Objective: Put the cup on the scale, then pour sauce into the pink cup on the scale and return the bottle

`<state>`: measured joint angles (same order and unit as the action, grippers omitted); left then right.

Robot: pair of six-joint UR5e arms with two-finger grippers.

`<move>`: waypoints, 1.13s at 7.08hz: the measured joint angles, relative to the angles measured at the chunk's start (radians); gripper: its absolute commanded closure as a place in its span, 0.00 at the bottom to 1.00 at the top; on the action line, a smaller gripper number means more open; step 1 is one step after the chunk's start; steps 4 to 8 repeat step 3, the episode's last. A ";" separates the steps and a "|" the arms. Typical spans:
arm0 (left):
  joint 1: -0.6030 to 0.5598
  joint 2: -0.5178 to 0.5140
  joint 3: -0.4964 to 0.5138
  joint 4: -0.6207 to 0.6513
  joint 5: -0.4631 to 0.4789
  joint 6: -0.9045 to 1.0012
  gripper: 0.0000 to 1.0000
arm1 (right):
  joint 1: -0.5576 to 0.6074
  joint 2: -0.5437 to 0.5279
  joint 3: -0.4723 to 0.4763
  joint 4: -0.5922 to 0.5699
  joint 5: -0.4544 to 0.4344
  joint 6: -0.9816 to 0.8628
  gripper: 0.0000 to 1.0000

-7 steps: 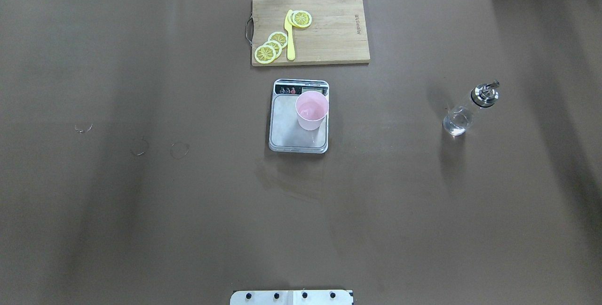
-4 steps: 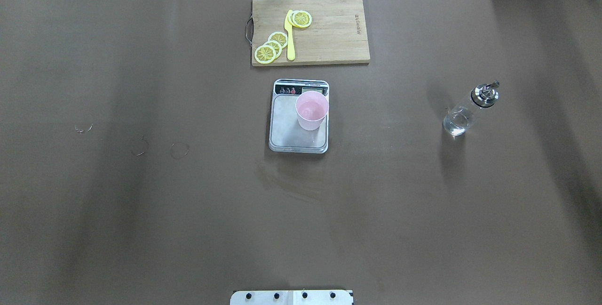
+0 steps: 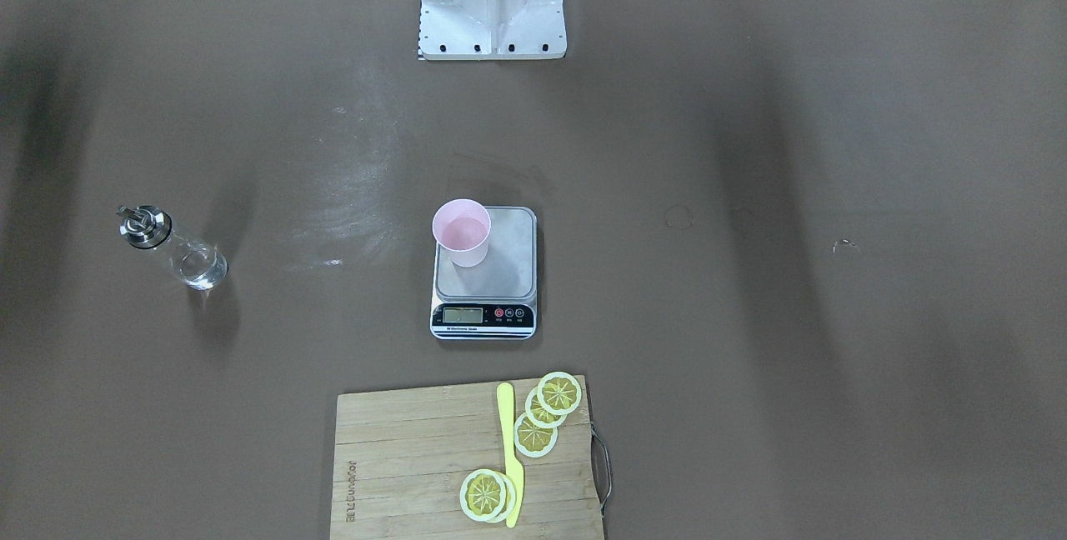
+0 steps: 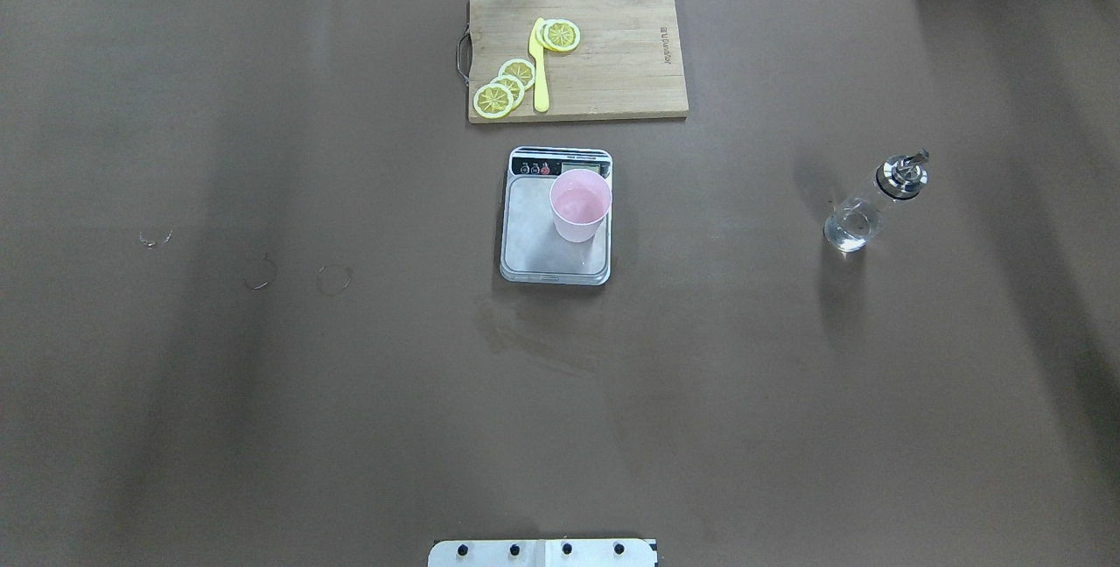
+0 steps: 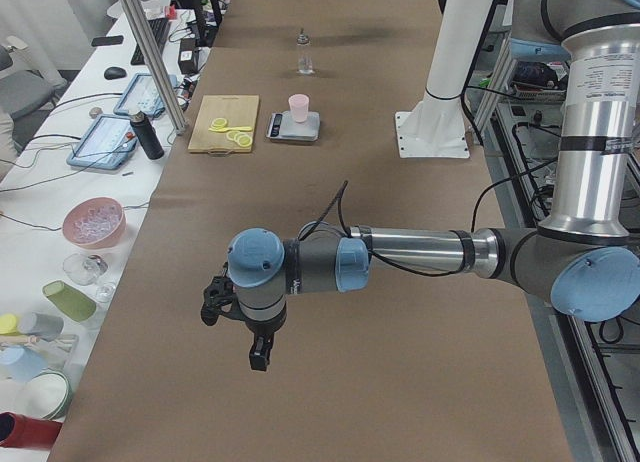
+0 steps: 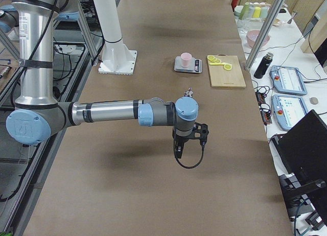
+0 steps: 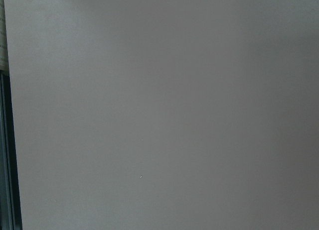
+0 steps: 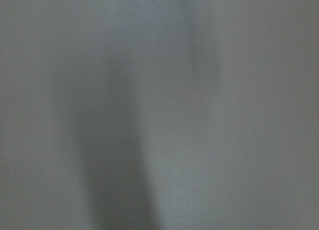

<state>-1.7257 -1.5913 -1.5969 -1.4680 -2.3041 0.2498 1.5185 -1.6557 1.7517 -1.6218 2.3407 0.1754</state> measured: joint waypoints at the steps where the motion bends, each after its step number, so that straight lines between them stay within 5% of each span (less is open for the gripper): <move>1: 0.000 0.000 0.000 0.000 0.000 0.000 0.01 | 0.012 -0.014 0.000 0.000 -0.009 -0.024 0.00; 8: 0.000 0.001 0.000 0.000 0.000 0.000 0.01 | 0.022 -0.021 0.000 0.003 -0.010 -0.076 0.00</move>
